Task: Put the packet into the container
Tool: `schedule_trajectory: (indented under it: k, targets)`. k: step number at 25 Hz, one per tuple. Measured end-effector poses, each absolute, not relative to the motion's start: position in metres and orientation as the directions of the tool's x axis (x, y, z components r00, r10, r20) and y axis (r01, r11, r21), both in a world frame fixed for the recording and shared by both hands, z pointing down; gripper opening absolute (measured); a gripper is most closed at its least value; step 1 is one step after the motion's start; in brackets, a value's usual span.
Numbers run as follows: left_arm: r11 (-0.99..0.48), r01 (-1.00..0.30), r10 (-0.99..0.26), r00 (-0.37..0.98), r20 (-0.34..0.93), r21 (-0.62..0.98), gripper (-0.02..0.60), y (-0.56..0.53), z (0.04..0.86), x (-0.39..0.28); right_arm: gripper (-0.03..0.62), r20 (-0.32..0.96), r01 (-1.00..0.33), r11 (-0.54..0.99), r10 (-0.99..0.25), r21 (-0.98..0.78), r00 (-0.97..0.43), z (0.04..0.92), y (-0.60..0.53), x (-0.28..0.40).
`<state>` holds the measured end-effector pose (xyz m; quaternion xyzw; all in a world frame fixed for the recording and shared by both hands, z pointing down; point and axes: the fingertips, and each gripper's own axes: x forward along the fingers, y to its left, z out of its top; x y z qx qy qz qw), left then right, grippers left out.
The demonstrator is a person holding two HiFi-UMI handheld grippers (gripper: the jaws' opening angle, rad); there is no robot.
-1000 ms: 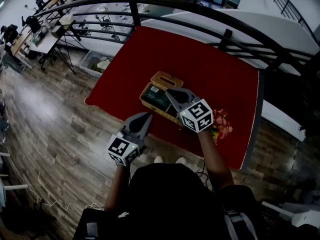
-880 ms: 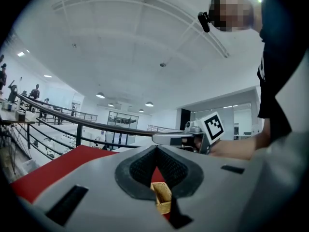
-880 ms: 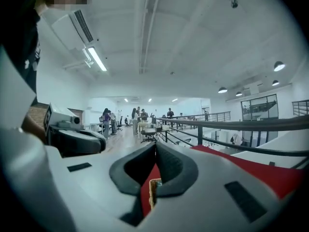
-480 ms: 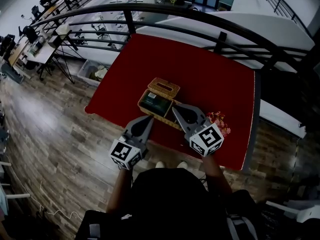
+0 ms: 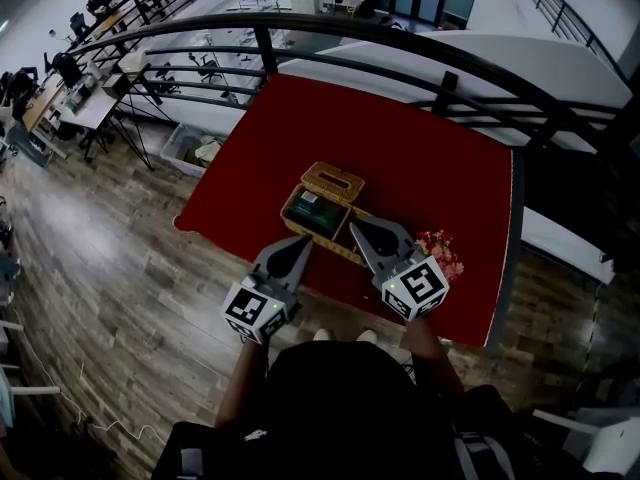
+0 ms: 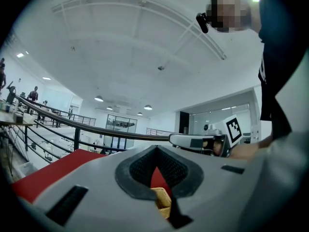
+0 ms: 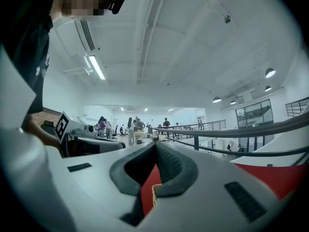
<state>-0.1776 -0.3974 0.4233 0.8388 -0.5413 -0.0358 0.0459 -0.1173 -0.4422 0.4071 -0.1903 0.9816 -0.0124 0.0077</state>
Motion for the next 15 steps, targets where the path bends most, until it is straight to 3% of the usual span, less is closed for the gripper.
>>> schedule_trajectory:
  k: [15]
  targets:
    - [-0.431,-0.899,-0.900,0.434,0.034,0.082,0.008,-0.396,0.428,-0.162,0.021,0.010,-0.378,0.926,-0.377,-0.013,-0.926,0.411,-0.438,-0.115]
